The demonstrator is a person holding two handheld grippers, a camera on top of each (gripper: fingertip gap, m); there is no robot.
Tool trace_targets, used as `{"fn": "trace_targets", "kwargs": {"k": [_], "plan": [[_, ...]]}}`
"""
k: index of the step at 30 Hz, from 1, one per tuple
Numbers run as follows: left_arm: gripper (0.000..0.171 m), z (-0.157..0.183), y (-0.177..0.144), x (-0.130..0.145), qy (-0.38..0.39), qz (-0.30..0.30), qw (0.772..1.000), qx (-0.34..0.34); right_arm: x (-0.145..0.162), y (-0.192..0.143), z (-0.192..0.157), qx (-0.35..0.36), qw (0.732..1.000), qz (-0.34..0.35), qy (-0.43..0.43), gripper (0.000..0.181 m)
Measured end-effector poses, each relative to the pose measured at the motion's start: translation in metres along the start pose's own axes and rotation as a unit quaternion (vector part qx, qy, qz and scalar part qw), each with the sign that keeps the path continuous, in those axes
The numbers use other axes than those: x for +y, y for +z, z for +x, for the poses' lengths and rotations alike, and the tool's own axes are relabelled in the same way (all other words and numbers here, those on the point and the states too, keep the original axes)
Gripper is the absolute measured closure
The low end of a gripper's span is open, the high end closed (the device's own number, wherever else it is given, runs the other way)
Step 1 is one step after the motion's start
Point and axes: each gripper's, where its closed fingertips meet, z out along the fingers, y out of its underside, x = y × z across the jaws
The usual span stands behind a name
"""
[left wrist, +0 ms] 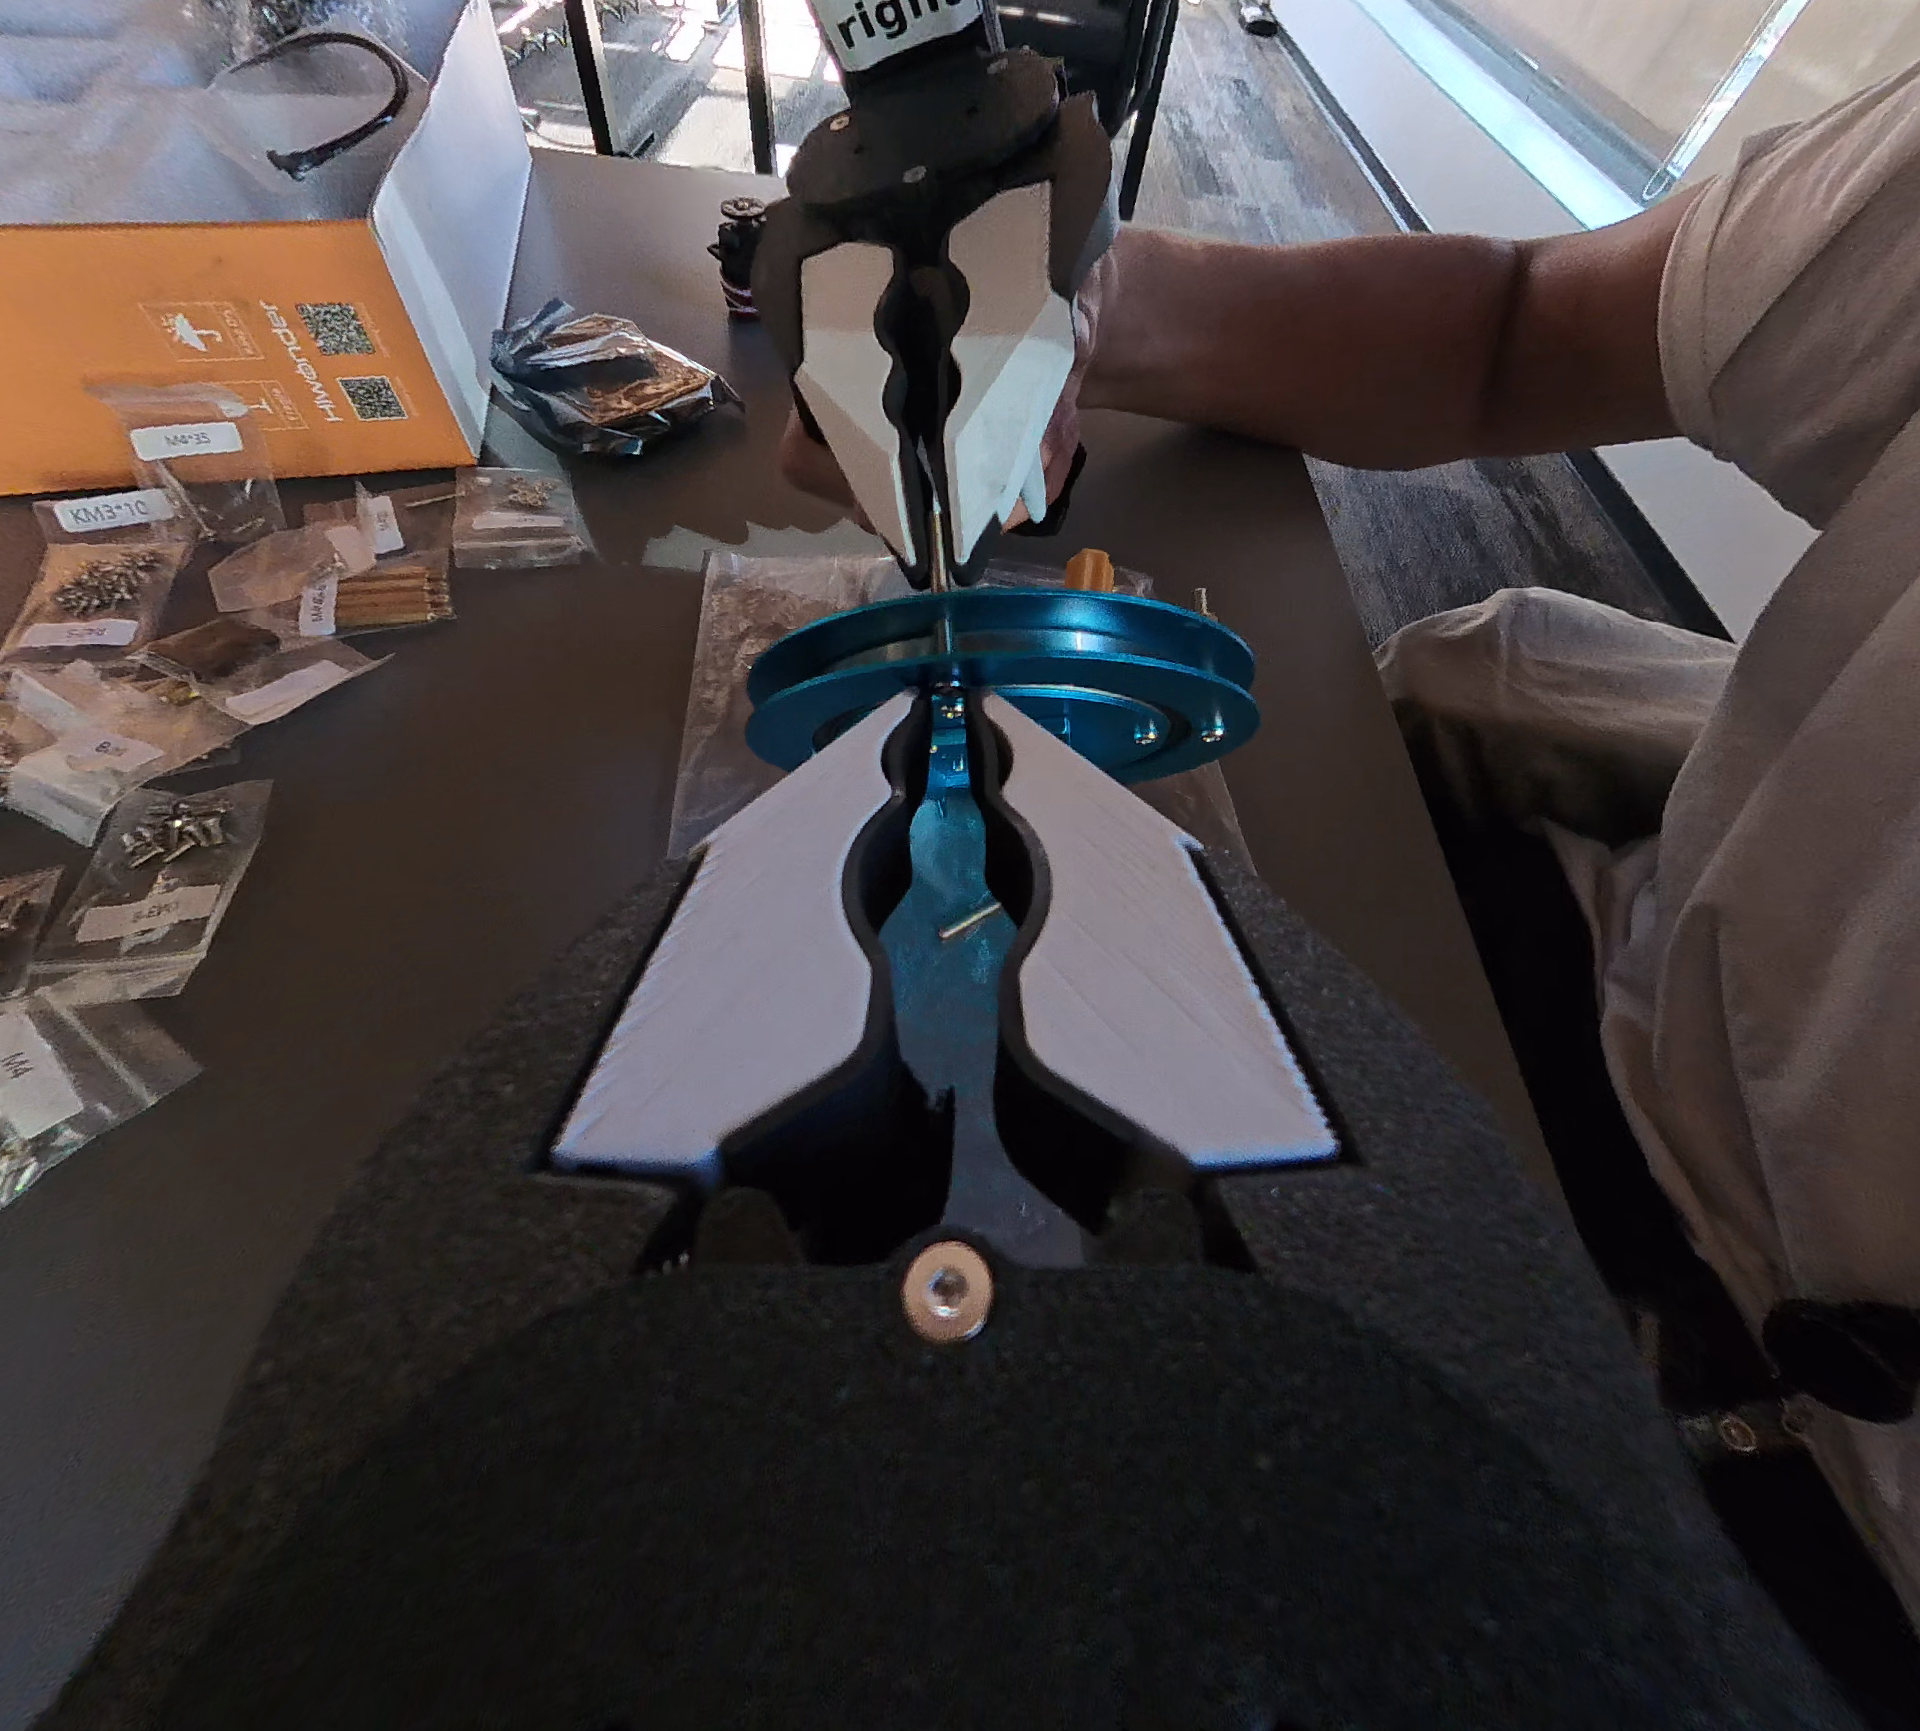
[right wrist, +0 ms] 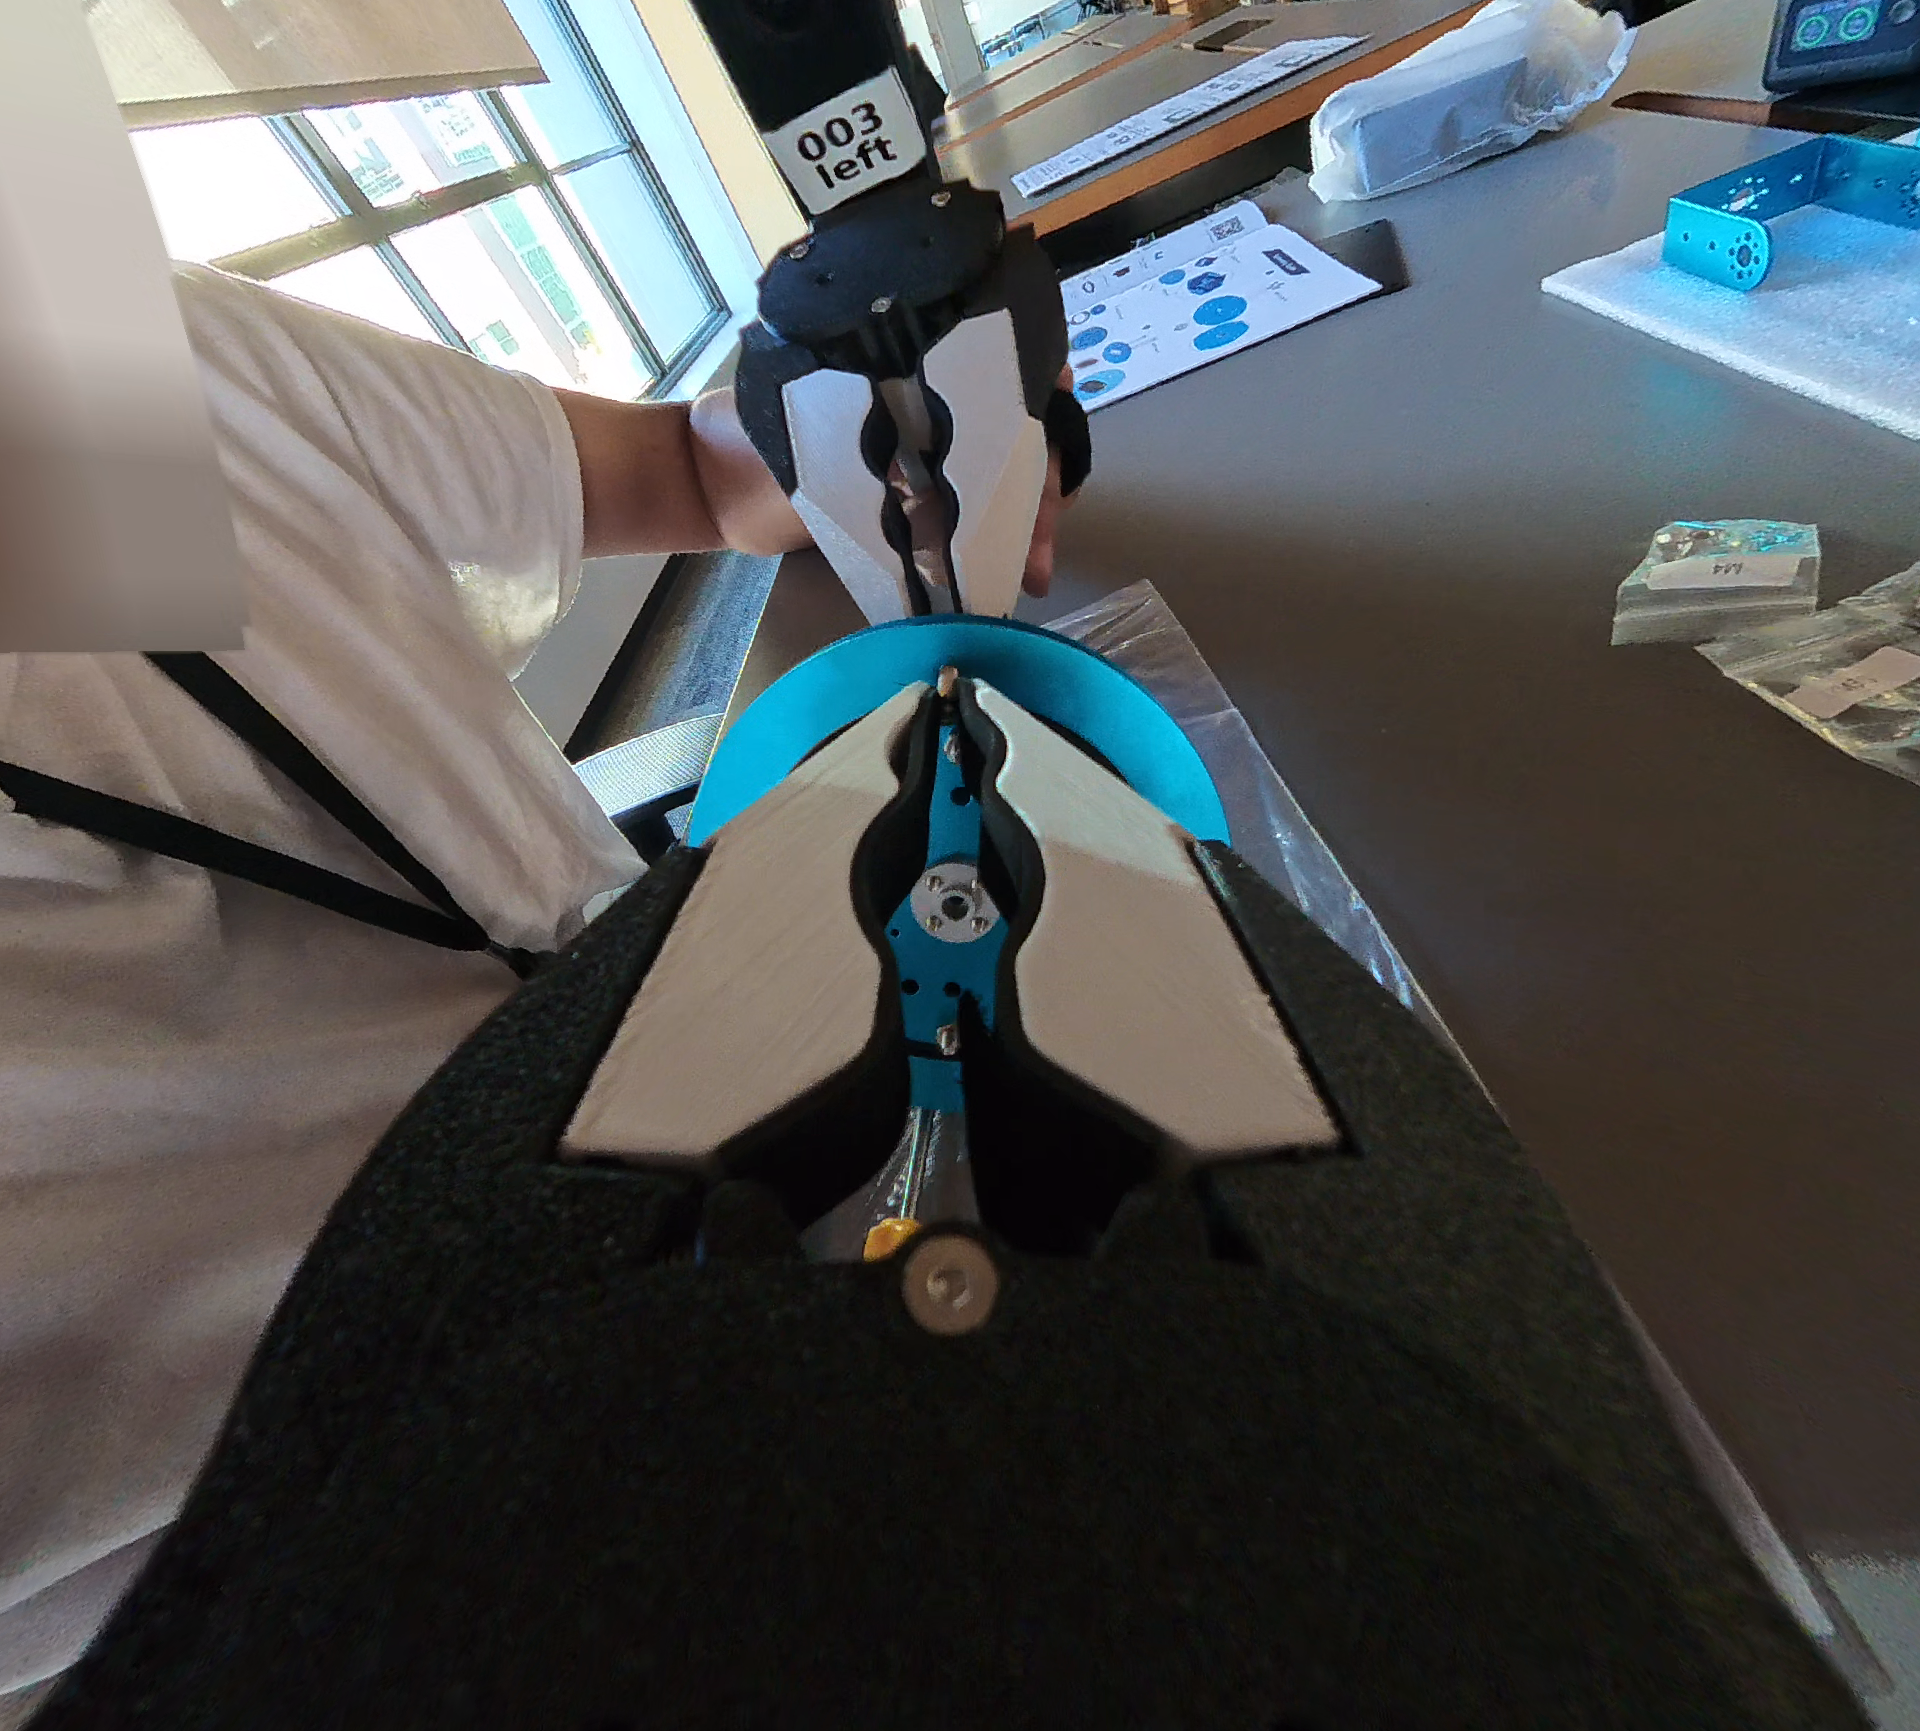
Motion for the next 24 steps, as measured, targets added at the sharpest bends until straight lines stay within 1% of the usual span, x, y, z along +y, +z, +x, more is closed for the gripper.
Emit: {"fn": "trace_targets", "kwargs": {"k": [5,9,11,14,17,20,24], "plan": [[0.166,0.0,-0.001,0.0,-0.014,0.011,1.0,0.012,0.0,-0.001,0.0,-0.006,1.0,0.003,0.005,0.179],[0.165,-0.014,-0.009,0.006,-0.012,-0.02,1.0,-0.006,-0.001,-0.003,0.001,-0.003,1.0,0.006,0.003,0.179],[0.165,-0.018,-0.018,-0.003,-0.009,-0.02,1.0,-0.009,-0.001,-0.002,0.002,-0.001,1.0,0.005,0.002,0.18],[0.165,-0.013,-0.023,-0.02,-0.003,-0.025,1.0,0.013,-0.001,0.0,0.001,-0.002,1.0,0.002,-0.001,0.179],[0.164,-0.003,-0.015,-0.021,0.013,-0.092,0.995,0.041,-0.001,0.002,0.0,-0.003,1.0,0.0,0.0,0.179],[0.163,-0.006,-0.007,-0.019,0.019,-0.17,0.984,0.042,-0.001,0.0,0.002,0.0,1.0,0.001,0.0,0.18],[0.163,-0.006,-0.005,-0.026,0.01,-0.239,0.968,0.072,-0.002,-0.003,0.004,0.002,1.0,0.004,0.004,0.18]]}}
